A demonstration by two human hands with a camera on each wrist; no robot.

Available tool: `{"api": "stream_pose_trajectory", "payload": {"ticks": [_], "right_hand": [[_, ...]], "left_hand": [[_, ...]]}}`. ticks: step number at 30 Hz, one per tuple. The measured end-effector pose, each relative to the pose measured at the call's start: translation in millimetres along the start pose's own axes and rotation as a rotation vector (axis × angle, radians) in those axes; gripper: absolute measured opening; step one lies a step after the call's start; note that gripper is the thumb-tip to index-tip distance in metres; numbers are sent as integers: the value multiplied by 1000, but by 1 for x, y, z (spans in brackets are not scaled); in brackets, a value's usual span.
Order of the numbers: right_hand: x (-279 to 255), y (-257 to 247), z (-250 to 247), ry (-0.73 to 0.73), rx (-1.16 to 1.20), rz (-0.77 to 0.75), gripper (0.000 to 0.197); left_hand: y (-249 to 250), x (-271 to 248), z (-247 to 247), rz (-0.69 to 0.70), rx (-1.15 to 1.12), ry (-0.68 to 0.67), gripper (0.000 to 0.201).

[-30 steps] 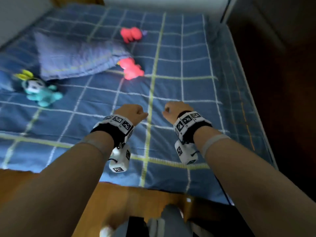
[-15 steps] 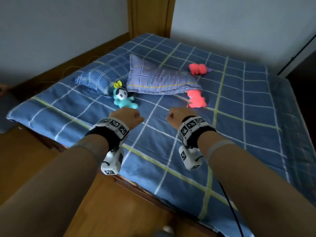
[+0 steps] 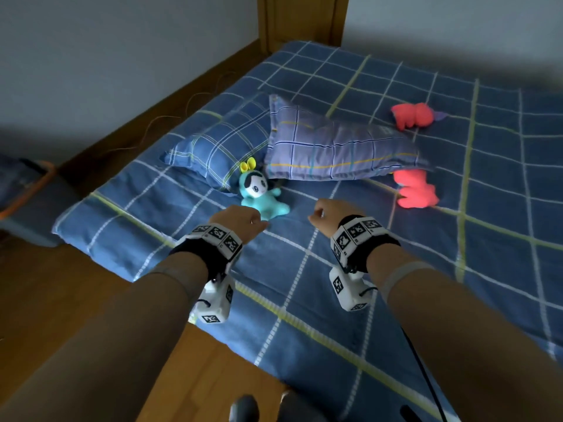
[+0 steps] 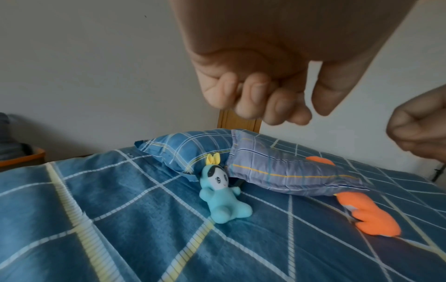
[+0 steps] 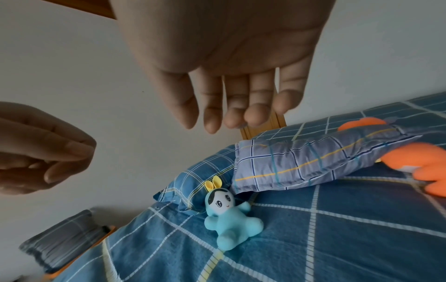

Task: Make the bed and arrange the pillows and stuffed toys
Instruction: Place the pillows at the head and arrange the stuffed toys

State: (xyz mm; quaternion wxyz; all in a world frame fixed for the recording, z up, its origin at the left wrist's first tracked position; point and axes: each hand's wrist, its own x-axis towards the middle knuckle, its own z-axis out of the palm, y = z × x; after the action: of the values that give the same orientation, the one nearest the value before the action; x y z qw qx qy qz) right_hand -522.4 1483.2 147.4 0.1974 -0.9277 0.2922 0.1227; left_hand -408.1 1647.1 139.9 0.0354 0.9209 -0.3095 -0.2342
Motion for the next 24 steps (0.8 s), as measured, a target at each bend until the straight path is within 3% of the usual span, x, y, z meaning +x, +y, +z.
{"api": "stream_pose_trajectory", "payload": {"ticks": [6, 13, 17, 20, 24], "right_hand": [[81, -47, 20, -46, 69, -2, 26], [181, -120, 98, -144, 122, 140, 24], [239, -155, 138, -203, 154, 245, 29], [286, -178, 151, -132, 290, 328, 43], [339, -199, 154, -79, 379, 423, 51]], "left_hand": [[-77, 71, -15, -88, -12, -48, 31], [-200, 194, -2, -130, -48, -164, 22], [-251, 269, -15, -80, 9, -230, 37], [-277, 334, -39, 24, -3, -153, 36], [-297, 413, -65, 132, -158, 58, 64]]}}
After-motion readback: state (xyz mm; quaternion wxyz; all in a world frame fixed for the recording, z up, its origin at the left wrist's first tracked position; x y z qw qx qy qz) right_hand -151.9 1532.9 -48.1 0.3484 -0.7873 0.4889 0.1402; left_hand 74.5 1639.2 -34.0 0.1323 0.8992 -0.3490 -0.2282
